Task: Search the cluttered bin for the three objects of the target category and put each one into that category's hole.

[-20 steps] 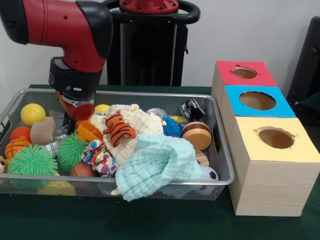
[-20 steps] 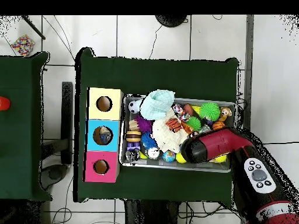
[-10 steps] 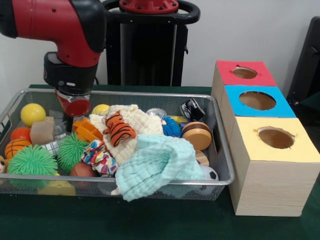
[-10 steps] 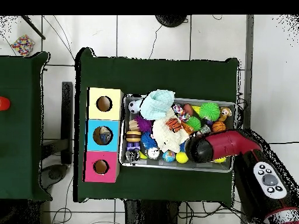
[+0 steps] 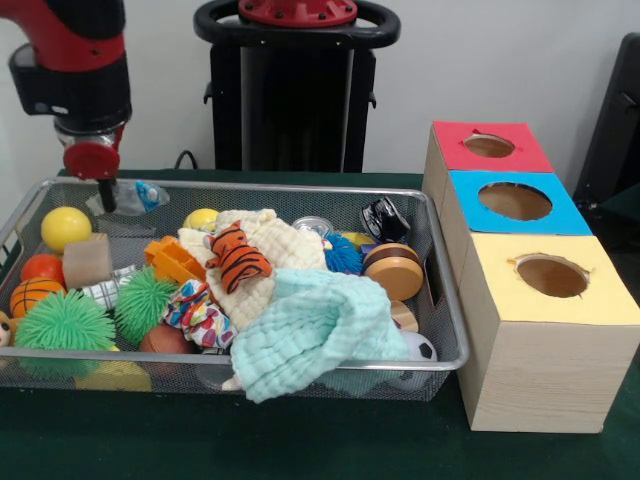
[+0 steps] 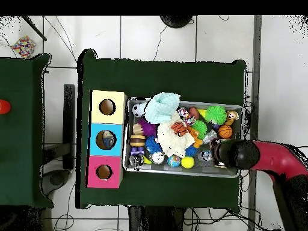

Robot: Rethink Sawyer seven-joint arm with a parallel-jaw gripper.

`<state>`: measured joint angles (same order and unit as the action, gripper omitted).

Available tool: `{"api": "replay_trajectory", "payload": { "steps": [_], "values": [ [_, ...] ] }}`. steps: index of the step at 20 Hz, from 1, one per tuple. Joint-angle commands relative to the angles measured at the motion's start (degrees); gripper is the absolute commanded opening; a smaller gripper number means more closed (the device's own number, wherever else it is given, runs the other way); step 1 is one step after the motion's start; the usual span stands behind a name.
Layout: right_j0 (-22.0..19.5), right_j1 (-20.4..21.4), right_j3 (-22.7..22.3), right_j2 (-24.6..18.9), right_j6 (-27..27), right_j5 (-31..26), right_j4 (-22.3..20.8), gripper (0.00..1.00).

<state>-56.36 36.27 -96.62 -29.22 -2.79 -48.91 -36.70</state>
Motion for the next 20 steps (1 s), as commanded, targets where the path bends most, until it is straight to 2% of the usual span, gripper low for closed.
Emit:
{"api": "replay_trajectory", "payload": {
  "steps": [1, 2, 3, 11, 17, 20],
  "values": [
    [-5.8, -1.6, -6.9, -11.2, -5.7, -7.6, 10.7, 0.0],
    [-6.7, -1.9, -7.2, -12.0, -5.7, -8.0, 11.7, 0.0],
    [-7.8, -1.0, -10.2, -13.6, -4.6, -7.1, 13.2, 0.0],
    [-15.3, -5.4, -15.3, -23.0, -0.8, -5.8, 23.6, 0.0],
    [-17.8, -6.6, -17.3, -26.8, 0.4, -6.4, 26.7, 0.0],
    [-19.3, -8.7, -18.5, -28.9, 0.4, -5.2, 27.4, 0.0]
  ]
}}
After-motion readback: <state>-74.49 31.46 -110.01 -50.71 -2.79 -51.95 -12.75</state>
